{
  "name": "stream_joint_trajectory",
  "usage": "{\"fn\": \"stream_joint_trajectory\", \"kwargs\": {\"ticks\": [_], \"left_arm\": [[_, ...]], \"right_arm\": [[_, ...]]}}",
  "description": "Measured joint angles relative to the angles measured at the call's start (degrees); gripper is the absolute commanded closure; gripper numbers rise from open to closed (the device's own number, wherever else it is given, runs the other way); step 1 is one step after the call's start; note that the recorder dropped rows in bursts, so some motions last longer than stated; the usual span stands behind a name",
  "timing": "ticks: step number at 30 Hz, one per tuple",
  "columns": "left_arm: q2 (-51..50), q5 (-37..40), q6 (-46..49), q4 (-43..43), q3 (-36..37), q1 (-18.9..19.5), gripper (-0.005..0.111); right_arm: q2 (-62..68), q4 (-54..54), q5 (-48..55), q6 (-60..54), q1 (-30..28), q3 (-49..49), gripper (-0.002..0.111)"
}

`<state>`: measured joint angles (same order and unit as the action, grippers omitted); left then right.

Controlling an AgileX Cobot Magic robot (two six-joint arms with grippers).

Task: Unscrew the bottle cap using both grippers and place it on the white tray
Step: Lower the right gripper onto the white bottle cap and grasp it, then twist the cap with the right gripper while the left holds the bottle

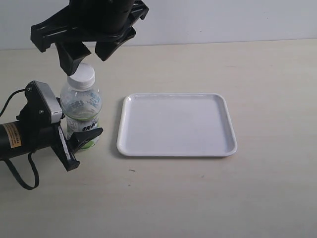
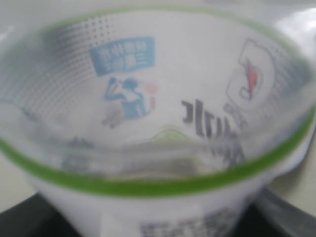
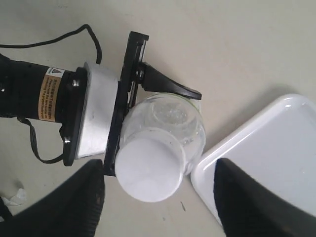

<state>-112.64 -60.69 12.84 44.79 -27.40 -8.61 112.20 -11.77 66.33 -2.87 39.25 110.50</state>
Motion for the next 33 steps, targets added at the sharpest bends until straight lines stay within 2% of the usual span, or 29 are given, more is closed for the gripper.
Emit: {"fn": "stream_joint_trajectory", "kwargs": {"ticks": [14,26,33], "left_arm": [[0.0,0.0,0.09,0.0,0.0,0.0,0.107],[0.0,0.0,0.21,0.0,0.0,0.0,0.107],[0.0,0.0,0.21,0.0,0.0,0.0,0.107]], "right_arm": [[2.67,1.72,-2.37,-1.33,2.01,0.0,0.046],[2.67,3.56,-1.65,-1.33,2.01,0.0,0.057],[2.67,3.46,-0.22,-1.33,2.01,0.0,0.057]]}}
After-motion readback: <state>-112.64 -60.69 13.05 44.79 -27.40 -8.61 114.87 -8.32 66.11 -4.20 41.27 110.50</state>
